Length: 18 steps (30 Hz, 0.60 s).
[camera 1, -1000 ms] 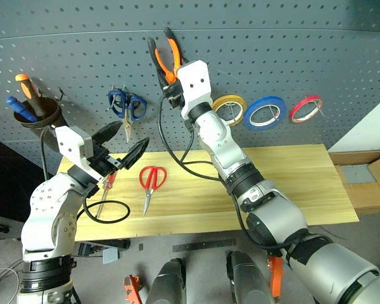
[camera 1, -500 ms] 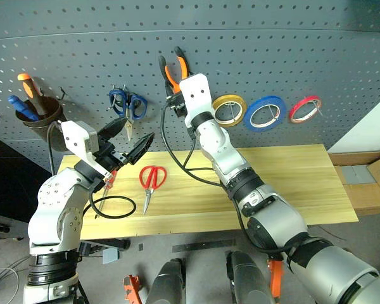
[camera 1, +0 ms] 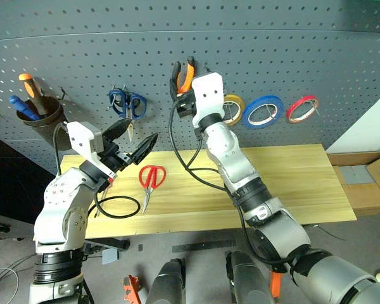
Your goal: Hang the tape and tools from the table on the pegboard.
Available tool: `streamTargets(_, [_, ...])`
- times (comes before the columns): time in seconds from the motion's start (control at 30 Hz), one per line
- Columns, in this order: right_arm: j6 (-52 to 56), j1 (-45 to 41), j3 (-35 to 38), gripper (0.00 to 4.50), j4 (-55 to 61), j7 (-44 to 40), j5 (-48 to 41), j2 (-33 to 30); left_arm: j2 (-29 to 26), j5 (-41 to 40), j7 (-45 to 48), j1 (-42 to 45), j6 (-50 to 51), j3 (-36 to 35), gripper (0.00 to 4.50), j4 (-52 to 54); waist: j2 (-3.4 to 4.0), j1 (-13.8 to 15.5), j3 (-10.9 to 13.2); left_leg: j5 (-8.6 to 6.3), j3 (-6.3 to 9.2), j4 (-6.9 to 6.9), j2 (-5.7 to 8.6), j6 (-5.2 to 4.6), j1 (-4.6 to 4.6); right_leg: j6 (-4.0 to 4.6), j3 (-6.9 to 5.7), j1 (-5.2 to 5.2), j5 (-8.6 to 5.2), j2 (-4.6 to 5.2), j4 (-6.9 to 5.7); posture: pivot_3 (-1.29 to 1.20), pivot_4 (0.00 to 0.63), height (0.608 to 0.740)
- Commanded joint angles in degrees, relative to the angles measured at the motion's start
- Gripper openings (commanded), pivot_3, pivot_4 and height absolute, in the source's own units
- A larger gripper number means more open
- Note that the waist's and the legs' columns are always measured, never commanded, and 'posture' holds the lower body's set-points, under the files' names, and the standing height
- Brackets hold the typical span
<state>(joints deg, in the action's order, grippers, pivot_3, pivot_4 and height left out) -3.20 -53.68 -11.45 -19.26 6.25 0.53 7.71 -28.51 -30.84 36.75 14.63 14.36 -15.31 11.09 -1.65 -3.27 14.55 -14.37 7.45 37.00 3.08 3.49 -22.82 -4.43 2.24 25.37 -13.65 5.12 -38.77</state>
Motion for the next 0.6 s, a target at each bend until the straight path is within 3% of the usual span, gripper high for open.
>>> streamTargets(0.03, [5.6,4.2,-1.4,4.48,17.3,-4.4,-6.9,4.7,0.3,1.0,-1.4,-1.3,-0.5,-0.4,4.45,1.2,0.00,0.0,0.0,-0.01,0.02,-0.01,-0.03,-0.01,0.00,0.00,-0.01,0.00,0.00,-0.01,0.03,0.04,0.218,0.740])
streamTargets(0.13, [11.2,6.6,-2.2,4.48,25.0,-8.1,-13.2,4.1,0.6,1.6,-2.1,-2.0,-0.5,-0.2,4.45,1.3,0.00,0.0,0.0,-0.02,0.06,-0.02,-0.07,-0.02,0.00,0.00,0.00,-0.03,0.00,-0.03,0.12,0.04,0.220,0.740])
streamTargets(0.4, [37.6,18.3,-0.8,4.50,41.0,-19.7,-27.7,-10.3,-1.4,8.1,-10.1,-7.4,11.5,3.3,4.48,0.2,-0.04,0.1,0.0,-0.02,0.09,0.02,-0.06,-0.04,0.03,0.00,-0.06,-0.17,-0.01,-0.03,0.14,0.02,0.236,0.740])
streamTargets(0.53, [52.7,24.9,-2.3,4.50,47.2,-24.3,-34.0,-19.8,-3.3,18.3,-21.2,-5.4,26.9,8.5,4.48,-4.2,-0.04,0.1,0.0,-0.02,0.06,0.00,-0.10,-0.04,0.02,0.01,-0.15,-0.17,-0.02,-0.07,0.12,0.01,0.247,0.740])
streamTargets(0.6, [57.3,26.3,-3.1,4.50,49.1,-24.5,-35.0,-21.9,-3.8,20.3,-21.6,-3.9,30.3,11.0,4.48,-6.2,-0.09,-0.2,0.0,-0.02,0.05,0.01,-0.08,-0.06,0.02,0.00,-0.15,-0.20,-0.02,-0.07,0.11,0.00,0.255,0.740])
